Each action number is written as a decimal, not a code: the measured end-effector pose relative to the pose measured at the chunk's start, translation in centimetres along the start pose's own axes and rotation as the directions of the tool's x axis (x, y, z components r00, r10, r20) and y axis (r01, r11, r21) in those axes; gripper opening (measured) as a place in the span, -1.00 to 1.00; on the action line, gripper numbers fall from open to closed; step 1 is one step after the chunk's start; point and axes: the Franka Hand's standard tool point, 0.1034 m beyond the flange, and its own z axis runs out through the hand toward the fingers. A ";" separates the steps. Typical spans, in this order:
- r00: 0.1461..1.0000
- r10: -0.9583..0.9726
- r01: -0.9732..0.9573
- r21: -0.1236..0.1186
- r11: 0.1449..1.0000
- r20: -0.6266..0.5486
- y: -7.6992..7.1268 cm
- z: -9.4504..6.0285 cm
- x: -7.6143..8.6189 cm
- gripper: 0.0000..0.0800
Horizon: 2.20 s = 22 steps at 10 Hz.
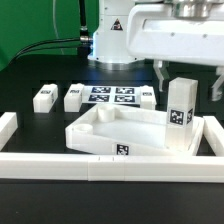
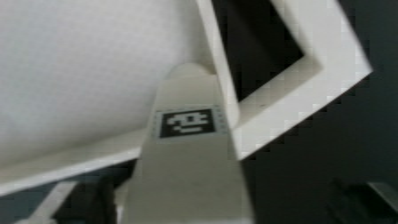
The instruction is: Assemble desk
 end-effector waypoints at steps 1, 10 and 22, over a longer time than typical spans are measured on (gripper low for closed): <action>0.997 -0.082 0.082 0.007 0.997 -0.001 0.5 -0.7 -0.5 0.54; 0.982 -0.188 0.188 0.029 0.982 -0.027 3.2 -0.7 -3.1 0.62; 0.938 -0.346 0.346 0.006 0.938 -0.022 11.5 3.1 -8.7 0.62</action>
Offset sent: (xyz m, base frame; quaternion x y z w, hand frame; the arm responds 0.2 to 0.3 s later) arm 0.0000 0.0000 0.0000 0.0000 0.0000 0.0000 1.0000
